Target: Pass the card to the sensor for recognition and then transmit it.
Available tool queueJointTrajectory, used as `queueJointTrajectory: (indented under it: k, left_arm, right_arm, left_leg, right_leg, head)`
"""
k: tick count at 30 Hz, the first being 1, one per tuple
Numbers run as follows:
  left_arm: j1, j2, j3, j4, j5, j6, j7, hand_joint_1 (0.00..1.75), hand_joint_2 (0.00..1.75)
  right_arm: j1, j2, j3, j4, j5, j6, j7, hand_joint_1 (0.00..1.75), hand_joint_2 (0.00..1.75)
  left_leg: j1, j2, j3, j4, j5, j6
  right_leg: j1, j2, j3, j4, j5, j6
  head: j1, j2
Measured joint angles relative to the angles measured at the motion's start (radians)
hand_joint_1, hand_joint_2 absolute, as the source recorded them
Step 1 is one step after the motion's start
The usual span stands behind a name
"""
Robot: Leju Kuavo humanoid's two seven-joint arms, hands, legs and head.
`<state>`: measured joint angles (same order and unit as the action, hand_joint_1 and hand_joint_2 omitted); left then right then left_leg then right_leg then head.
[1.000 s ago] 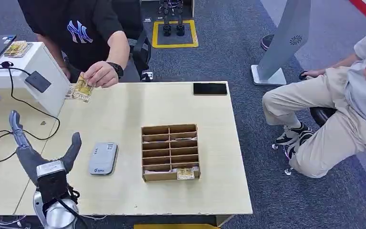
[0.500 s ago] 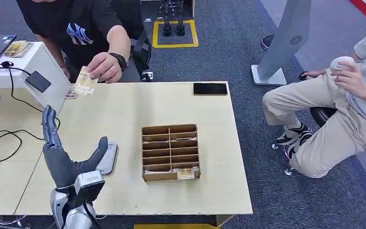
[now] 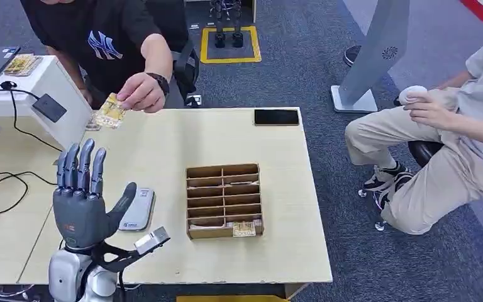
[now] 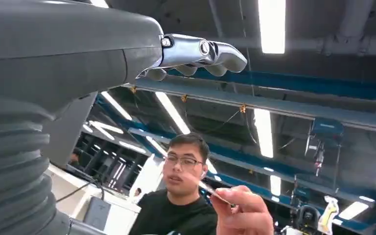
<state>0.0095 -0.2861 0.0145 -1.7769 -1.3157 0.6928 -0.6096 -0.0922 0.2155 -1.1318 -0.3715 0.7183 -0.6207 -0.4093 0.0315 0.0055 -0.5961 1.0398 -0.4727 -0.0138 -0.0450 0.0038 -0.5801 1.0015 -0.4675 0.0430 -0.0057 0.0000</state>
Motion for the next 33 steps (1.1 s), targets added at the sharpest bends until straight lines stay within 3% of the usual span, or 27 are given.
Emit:
queueJointTrajectory:
  k: [3, 5, 7, 12, 15, 23, 24, 27, 31, 33]
  left_arm:
    - [-0.001, 0.000, 0.015, 0.000, -0.054, 0.000, 0.050, 0.00, 1.75]
    - [-0.016, 0.005, 0.016, 0.008, -0.138, 0.000, 0.157, 0.00, 1.75]
    - [-0.049, 0.015, 0.027, 0.034, -0.129, 0.000, 0.208, 0.00, 1.75]
    - [-0.095, 0.039, 0.021, 0.092, -0.244, 0.000, 0.495, 0.00, 1.75]
    - [-0.115, 0.075, -0.014, 0.124, -0.246, 0.000, 0.617, 0.00, 1.75]
    - [-0.136, 0.127, -0.075, 0.174, -0.246, 0.000, 0.707, 0.02, 1.75]
    - [-0.138, 0.129, -0.081, 0.181, -0.245, 0.000, 0.713, 1.75, 1.75]
    - [-0.143, 0.131, -0.088, 0.199, -0.223, 0.000, 0.694, 1.75, 1.75]
    - [-0.143, 0.120, -0.088, 0.210, -0.167, 0.000, 0.588, 1.75, 1.75]
    - [-0.143, 0.112, -0.088, 0.215, -0.154, 0.000, 0.562, 1.75, 1.75]
  right_arm:
    - [-0.001, -0.002, 0.003, 0.005, 0.007, 0.003, 0.002, 0.00, 1.75]
    - [0.000, -0.003, 0.002, 0.004, 0.038, 0.016, 0.010, 0.00, 1.75]
    - [-0.002, -0.006, -0.015, 0.021, 0.115, 0.010, -0.037, 0.00, 1.75]
    - [-0.024, -0.009, -0.100, 0.032, 0.206, 0.015, -0.019, 0.00, 1.75]
    - [-0.027, -0.010, -0.116, 0.032, 0.203, 0.014, -0.013, 0.00, 1.75]
    - [-0.029, -0.009, -0.130, 0.033, 0.196, 0.014, -0.007, 0.00, 1.75]
    - [-0.029, -0.009, -0.130, 0.033, 0.195, 0.014, -0.005, 0.00, 1.75]
    - [-0.029, -0.009, -0.130, 0.033, 0.180, 0.014, -0.004, 0.00, 1.75]
    - [-0.029, -0.009, -0.130, 0.033, 0.176, 0.013, -0.003, 0.00, 1.75]
    - [-0.029, -0.008, -0.130, 0.033, 0.171, 0.013, -0.003, 0.00, 1.75]
  left_leg:
    - [0.000, 0.000, 0.000, 0.000, 0.000, 0.000]
    - [0.000, 0.000, -0.001, 0.000, 0.000, 0.000]
    - [0.000, 0.000, -0.001, 0.000, 0.000, 0.000]
    - [0.000, 0.000, 0.000, 0.000, 0.001, 0.000]
    - [0.000, 0.000, 0.000, 0.000, 0.000, 0.000]
    - [0.000, 0.000, 0.000, 0.000, 0.000, 0.000]
    - [0.000, 0.000, 0.000, 0.000, 0.000, 0.000]
    - [0.000, 0.000, 0.000, 0.000, 0.000, 0.000]
    - [0.000, 0.000, 0.000, 0.000, 0.000, 0.000]
    - [0.000, 0.000, 0.000, 0.000, 0.000, 0.000]
  right_leg:
    - [0.000, 0.001, -0.001, 0.000, 0.000, 0.000]
    - [0.000, -0.001, 0.000, 0.000, 0.000, 0.000]
    - [0.000, 0.000, 0.000, 0.000, 0.000, 0.000]
    - [0.000, 0.000, 0.000, 0.000, 0.001, 0.000]
    - [0.000, 0.001, 0.000, 0.000, 0.001, 0.000]
    - [0.000, 0.000, 0.000, 0.000, 0.000, 0.000]
    - [0.000, 0.000, 0.000, 0.000, 0.000, 0.000]
    - [0.000, 0.001, 0.000, 0.000, 0.001, 0.000]
    - [0.000, 0.000, 0.000, 0.000, 0.001, 0.000]
    - [0.000, 0.001, 0.000, 0.000, 0.001, 0.000]
  head:
    - [0.000, 0.000]
    - [0.000, 0.000]
    - [0.000, 0.000]
    - [0.000, 0.000]
    - [0.000, 0.000]
    - [0.000, 0.000]
    - [0.000, 0.000]
    - [0.000, 0.000]
    - [0.000, 0.000]
    - [0.000, 0.000]
